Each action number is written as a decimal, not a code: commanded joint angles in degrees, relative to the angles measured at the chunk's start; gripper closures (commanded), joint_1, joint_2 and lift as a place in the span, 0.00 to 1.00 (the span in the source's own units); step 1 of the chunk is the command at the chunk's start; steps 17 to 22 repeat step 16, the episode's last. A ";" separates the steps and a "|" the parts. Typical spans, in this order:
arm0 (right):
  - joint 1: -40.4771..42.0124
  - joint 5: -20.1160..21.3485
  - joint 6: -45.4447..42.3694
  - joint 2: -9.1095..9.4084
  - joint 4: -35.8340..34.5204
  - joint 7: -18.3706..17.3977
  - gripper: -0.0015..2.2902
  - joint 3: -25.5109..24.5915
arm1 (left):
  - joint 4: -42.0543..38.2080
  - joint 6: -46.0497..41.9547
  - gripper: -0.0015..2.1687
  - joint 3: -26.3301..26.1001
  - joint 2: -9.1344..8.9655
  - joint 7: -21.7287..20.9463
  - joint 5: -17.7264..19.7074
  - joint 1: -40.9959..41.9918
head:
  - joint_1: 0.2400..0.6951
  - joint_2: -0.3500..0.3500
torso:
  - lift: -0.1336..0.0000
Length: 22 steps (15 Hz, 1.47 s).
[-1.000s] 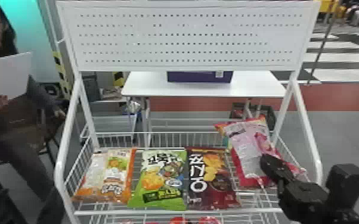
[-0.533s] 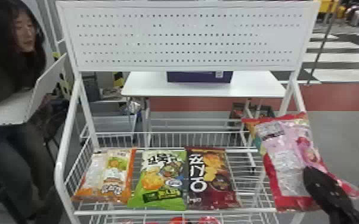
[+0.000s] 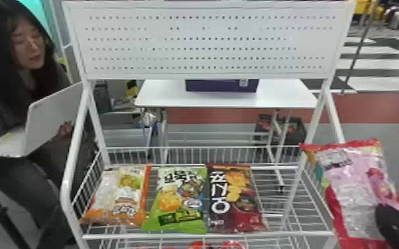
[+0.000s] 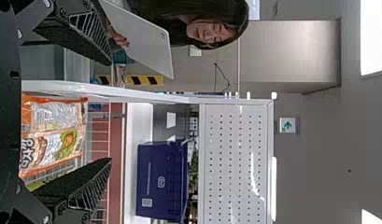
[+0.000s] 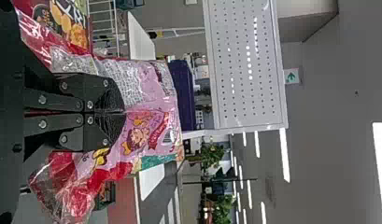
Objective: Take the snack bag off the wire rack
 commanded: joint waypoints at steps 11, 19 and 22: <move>1.39 -0.16 -2.44 -0.11 0.01 -0.22 0.97 -0.54 | -0.48 -0.37 0.08 0.35 0.04 0.01 -0.09 0.72 | 0.57 0.50 | 1.00; 1.57 -0.16 -3.15 -0.02 -0.07 -0.22 0.97 -0.63 | -0.48 -0.37 0.08 0.26 -0.05 0.01 -0.09 0.63 | 0.57 0.50 | 1.00; 1.57 -0.16 -3.15 -0.02 -0.07 -0.22 0.97 -0.63 | -0.48 -0.37 0.08 0.26 -0.05 0.01 -0.09 0.63 | 0.57 0.50 | 1.00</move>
